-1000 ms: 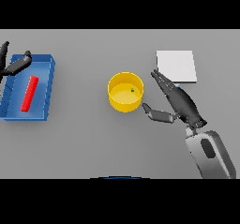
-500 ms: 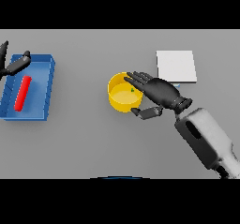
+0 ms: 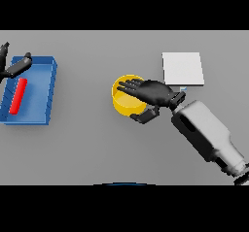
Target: Pick up the red beaker and tilt it to pour out 1 green nut into yellow bowl. Pick up the yellow bowl and place it on the metallic measuring scale.
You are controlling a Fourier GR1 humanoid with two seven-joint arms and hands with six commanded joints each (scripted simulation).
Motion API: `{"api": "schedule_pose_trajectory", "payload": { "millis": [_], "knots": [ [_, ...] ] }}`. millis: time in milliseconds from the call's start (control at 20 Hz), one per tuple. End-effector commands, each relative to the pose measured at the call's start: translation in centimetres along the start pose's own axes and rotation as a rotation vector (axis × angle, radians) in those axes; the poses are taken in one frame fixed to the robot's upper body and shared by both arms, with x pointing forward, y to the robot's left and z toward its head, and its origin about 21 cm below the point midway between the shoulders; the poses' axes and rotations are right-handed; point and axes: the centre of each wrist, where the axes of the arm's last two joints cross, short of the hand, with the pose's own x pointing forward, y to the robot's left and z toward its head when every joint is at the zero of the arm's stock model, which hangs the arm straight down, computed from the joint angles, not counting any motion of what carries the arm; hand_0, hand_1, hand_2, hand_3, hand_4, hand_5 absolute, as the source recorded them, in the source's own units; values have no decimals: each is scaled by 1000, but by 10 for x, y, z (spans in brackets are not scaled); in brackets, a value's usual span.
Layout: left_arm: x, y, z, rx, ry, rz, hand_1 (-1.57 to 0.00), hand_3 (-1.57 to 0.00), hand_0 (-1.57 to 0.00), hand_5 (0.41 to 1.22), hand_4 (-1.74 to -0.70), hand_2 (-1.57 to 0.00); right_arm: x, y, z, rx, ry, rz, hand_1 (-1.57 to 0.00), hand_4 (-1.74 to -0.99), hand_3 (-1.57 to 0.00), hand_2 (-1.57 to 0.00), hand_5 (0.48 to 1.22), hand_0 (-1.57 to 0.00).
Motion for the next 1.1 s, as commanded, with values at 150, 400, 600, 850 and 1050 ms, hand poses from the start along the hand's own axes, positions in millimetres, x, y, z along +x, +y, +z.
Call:
{"api": "schedule_pose_trajectory", "payload": {
  "millis": [150, 400, 600, 850, 1050],
  "knots": [
    [0, 5, 0, 5, -5, -3, 1, 1, 1, 734, -797, 1, -4, 6, -8, 79, 30, 25, 1, -1281, 1, 1, 674, 1],
    [-4, 2, 0, 9, -10, -7, 1, 1, 1, 736, -798, 1, -6, 3, -16, 152, 50, 58, 1, -1306, 1, 1, 681, 1],
    [-4, 3, -1, 7, -1, -8, 1, 1, 1, 729, -793, 1, -1, 8, -25, 188, 54, 77, 1, -1308, -11, -4, 729, 1],
    [-4, 6, -2, 13, -12, 0, 1, 1, 1, 723, -793, 1, 3, 13, -32, 218, 54, 117, -437, -1425, -359, -388, 964, -508],
    [1, 7, 1, 22, -20, -3, 1, 1, 1, 728, -799, 1, 2, 9, -28, 277, 49, 91, -1107, -1604, -867, -1086, 1116, -1136]
  ]
}}
